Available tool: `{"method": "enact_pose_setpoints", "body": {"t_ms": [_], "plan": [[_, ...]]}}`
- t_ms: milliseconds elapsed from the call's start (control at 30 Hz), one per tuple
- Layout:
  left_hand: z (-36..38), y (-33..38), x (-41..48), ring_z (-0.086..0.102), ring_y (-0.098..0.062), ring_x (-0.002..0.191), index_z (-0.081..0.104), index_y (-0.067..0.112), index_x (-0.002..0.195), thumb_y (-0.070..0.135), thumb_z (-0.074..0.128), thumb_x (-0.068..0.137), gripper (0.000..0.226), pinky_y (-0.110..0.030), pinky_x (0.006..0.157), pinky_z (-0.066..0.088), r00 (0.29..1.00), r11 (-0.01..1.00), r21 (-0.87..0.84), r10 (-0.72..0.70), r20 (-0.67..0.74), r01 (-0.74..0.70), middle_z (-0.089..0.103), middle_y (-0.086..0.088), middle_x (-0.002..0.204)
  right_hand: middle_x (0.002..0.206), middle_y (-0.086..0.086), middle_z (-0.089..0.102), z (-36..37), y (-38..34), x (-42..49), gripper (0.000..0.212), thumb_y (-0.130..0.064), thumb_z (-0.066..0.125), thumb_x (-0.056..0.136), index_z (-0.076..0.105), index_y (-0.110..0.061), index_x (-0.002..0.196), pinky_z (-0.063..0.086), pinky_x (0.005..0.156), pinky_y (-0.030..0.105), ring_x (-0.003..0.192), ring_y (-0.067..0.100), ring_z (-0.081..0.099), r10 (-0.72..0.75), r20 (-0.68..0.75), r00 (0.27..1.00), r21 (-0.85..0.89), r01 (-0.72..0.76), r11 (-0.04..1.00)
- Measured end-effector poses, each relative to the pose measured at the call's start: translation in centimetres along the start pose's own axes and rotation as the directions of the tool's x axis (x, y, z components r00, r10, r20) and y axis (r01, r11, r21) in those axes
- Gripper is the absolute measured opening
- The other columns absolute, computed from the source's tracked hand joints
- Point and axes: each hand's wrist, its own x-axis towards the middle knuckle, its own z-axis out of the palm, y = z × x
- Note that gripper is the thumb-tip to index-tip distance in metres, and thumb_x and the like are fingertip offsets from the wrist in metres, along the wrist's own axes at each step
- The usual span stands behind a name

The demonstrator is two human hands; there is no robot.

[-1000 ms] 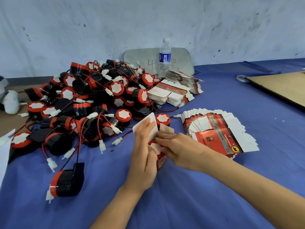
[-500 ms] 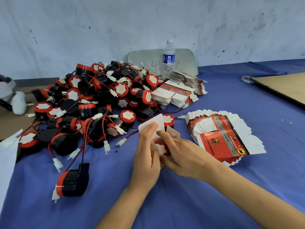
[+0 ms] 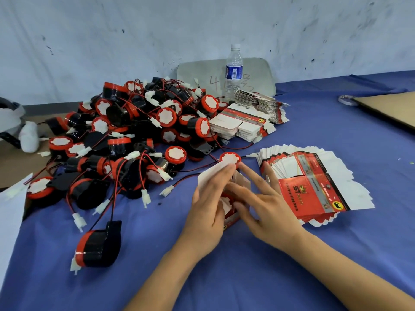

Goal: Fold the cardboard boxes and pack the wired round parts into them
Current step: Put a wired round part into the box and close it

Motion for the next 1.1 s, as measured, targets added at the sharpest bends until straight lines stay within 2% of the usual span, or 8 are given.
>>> {"method": "enact_pose_setpoints", "body": {"t_ms": [100,333,467,600,700,833,933,1100], "plan": [[0.0,-0.1,-0.1,0.031,-0.002,0.14,0.019,0.057,0.144,0.001,0.032,0.089,0.08,-0.045,0.114,0.032,0.999,0.999,-0.01,-0.032,0.018,0.032,0.03,0.027,0.151,0.115,-0.003,0.066,-0.5,0.7,0.0,0.035,-0.014,0.063,0.086,0.063,-0.014,0.121,0.031,0.106,0.063,0.131,0.015,0.041,0.103,-0.056,0.993,0.206,-0.089,0.974],[0.5,0.0,-0.3,0.041,-0.007,0.134,0.026,0.055,0.143,0.002,0.032,0.089,0.076,-0.031,0.108,0.04,0.999,1.0,-0.009,0.005,-0.034,-0.006,0.04,0.025,0.144,0.101,-0.001,0.073,-1.2,1.2,0.1,0.033,-0.028,0.053,0.092,0.069,-0.01,0.114,0.034,0.108,0.055,0.115,0.017,0.054,-0.083,0.004,0.997,-0.009,0.083,0.997],[0.5,0.5,-0.3,0.033,-0.008,0.138,0.031,0.044,0.142,-0.006,0.041,0.086,0.076,-0.044,0.102,0.046,0.968,0.968,0.201,0.185,-0.169,-0.15,0.027,0.02,0.149,0.117,0.001,0.069,-1.0,1.4,-0.2,0.04,-0.028,0.045,0.096,0.057,-0.016,0.132,0.032,0.11,0.056,0.118,0.022,0.057,-0.089,0.151,0.985,-0.023,0.093,0.995],[1.0,0.8,-0.3,0.022,-0.023,0.142,0.021,0.044,0.144,-0.013,0.063,0.08,0.095,-0.042,0.111,0.033,0.894,0.921,0.38,0.238,-0.38,-0.083,0.006,0.004,0.157,0.108,-0.003,0.068,-1.1,1.2,-0.3,0.034,-0.018,0.045,0.097,0.05,-0.02,0.13,0.047,0.1,0.042,0.099,0.017,0.062,-0.118,0.059,0.991,0.113,0.111,0.987],[1.0,0.9,-0.2,-0.013,0.002,0.145,-0.005,0.045,0.149,-0.011,0.065,0.082,0.112,-0.01,0.113,0.007,0.885,0.993,0.102,-0.011,-0.465,0.066,-0.02,0.008,0.157,0.112,-0.004,0.051,-1.0,0.9,-0.2,0.024,-0.02,0.045,0.098,0.048,-0.02,0.122,0.048,0.076,0.02,0.086,0.011,0.058,-0.026,-0.123,0.992,0.177,0.047,0.983],[0.7,0.6,0.0,0.018,0.005,0.143,-0.009,0.072,0.132,-0.004,0.054,0.093,0.106,-0.021,0.114,0.026,0.89,0.895,-0.374,-0.358,-0.283,0.241,0.004,0.028,0.156,0.102,-0.017,0.062,-0.9,0.3,0.0,0.021,-0.02,0.065,0.09,0.059,-0.032,0.107,0.049,0.073,0.016,0.079,0.004,0.065,0.461,0.0,0.888,0.653,-0.349,0.672],[0.6,0.6,0.2,0.029,-0.003,0.141,0.009,0.078,0.127,-0.003,0.049,0.096,0.095,-0.04,0.114,0.034,0.897,0.847,-0.442,-0.405,-0.179,0.294,0.023,0.022,0.156,0.102,-0.006,0.066,-1.0,0.3,0.1,0.016,-0.016,0.065,0.086,0.072,-0.02,0.1,0.049,0.079,0.018,0.092,0.008,0.063,0.411,0.116,0.904,0.61,-0.391,0.689],[0.8,0.3,0.2,0.046,-0.01,0.133,0.027,0.066,0.134,-0.005,0.046,0.096,0.082,-0.041,0.105,0.045,0.894,0.802,-0.517,-0.424,-0.141,0.299,0.045,0.009,0.147,0.112,-0.008,0.067,-0.7,-0.1,0.2,0.017,-0.012,0.065,0.09,0.075,-0.015,0.103,0.048,0.09,0.018,0.108,0.002,0.059,0.355,0.24,0.904,0.521,-0.429,0.738]]}}
